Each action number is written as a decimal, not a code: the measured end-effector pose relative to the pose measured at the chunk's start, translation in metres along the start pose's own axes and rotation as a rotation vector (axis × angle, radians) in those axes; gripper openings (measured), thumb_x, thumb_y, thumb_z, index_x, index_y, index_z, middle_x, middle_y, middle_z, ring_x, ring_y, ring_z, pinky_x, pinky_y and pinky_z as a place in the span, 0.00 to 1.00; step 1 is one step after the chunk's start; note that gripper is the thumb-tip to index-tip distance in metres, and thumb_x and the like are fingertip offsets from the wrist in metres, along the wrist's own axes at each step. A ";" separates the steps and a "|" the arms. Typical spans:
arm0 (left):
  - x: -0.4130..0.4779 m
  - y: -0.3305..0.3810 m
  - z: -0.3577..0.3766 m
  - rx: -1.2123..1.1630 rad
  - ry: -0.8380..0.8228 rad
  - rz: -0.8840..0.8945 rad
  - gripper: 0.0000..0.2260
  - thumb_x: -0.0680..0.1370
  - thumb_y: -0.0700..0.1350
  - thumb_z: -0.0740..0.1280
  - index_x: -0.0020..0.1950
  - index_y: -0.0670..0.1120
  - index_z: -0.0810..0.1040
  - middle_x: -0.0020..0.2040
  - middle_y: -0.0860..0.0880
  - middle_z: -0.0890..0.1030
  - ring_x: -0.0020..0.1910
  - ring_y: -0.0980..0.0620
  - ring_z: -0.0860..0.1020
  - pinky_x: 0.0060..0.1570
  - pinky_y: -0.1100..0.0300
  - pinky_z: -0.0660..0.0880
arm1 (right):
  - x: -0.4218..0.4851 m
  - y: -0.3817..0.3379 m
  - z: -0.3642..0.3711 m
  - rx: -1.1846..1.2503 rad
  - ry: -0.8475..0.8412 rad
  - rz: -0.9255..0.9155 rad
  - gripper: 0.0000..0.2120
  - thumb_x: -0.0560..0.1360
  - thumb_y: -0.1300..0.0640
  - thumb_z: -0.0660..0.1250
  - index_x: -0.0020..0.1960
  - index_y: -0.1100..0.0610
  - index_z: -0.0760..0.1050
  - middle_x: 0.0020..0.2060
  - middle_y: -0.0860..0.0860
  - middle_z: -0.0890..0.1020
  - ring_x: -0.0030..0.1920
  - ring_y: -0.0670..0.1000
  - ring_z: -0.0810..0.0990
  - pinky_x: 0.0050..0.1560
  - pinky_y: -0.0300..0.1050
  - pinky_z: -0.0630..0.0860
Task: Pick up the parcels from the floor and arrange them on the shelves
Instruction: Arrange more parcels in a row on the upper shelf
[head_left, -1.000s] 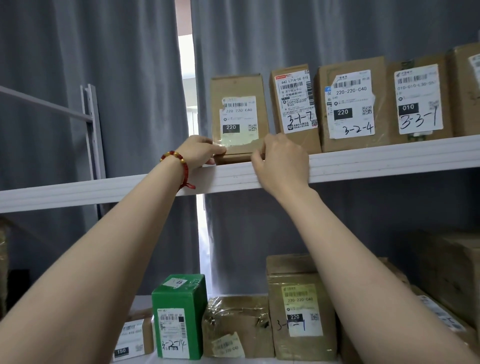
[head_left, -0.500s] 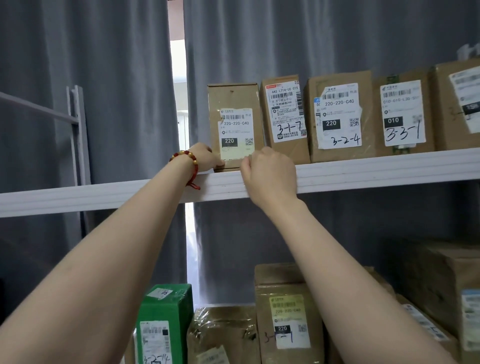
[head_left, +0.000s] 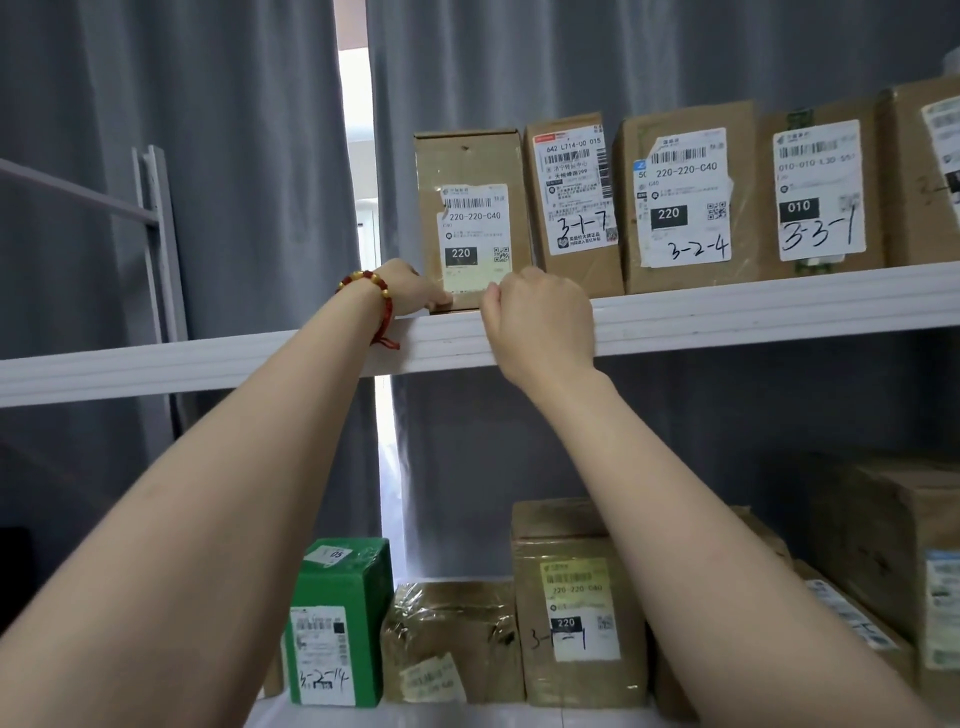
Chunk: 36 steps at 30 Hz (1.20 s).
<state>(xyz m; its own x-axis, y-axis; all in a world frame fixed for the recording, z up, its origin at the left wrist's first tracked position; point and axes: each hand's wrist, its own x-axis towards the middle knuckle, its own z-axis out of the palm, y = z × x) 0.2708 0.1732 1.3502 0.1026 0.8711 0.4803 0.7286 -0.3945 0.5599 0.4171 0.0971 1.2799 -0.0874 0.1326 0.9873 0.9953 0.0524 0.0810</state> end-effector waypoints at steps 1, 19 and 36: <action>-0.002 0.000 0.000 -0.005 0.009 -0.003 0.15 0.77 0.52 0.69 0.57 0.42 0.78 0.55 0.45 0.78 0.49 0.46 0.74 0.47 0.54 0.70 | 0.000 -0.001 -0.001 0.014 0.011 0.002 0.12 0.76 0.61 0.66 0.34 0.60 0.78 0.31 0.55 0.78 0.29 0.55 0.72 0.34 0.45 0.59; -0.141 -0.088 -0.022 -0.457 0.247 0.224 0.08 0.77 0.39 0.70 0.55 0.39 0.78 0.46 0.47 0.81 0.40 0.57 0.79 0.40 0.66 0.76 | -0.104 -0.163 0.033 0.761 0.084 0.101 0.20 0.68 0.60 0.68 0.58 0.65 0.73 0.54 0.61 0.79 0.57 0.61 0.75 0.57 0.55 0.75; -0.468 -0.373 -0.077 -0.030 0.012 -0.515 0.10 0.78 0.49 0.69 0.54 0.45 0.80 0.51 0.49 0.81 0.53 0.50 0.79 0.55 0.54 0.76 | -0.348 -0.412 -0.068 1.009 -0.693 0.234 0.18 0.69 0.60 0.70 0.57 0.56 0.69 0.57 0.54 0.74 0.58 0.55 0.74 0.54 0.53 0.76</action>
<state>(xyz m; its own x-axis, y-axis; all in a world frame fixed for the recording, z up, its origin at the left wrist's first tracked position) -0.1009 -0.1100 0.9688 -0.2724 0.9512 0.1452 0.6631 0.0762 0.7446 0.0406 -0.0376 0.9119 -0.2207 0.7192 0.6588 0.5406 0.6524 -0.5311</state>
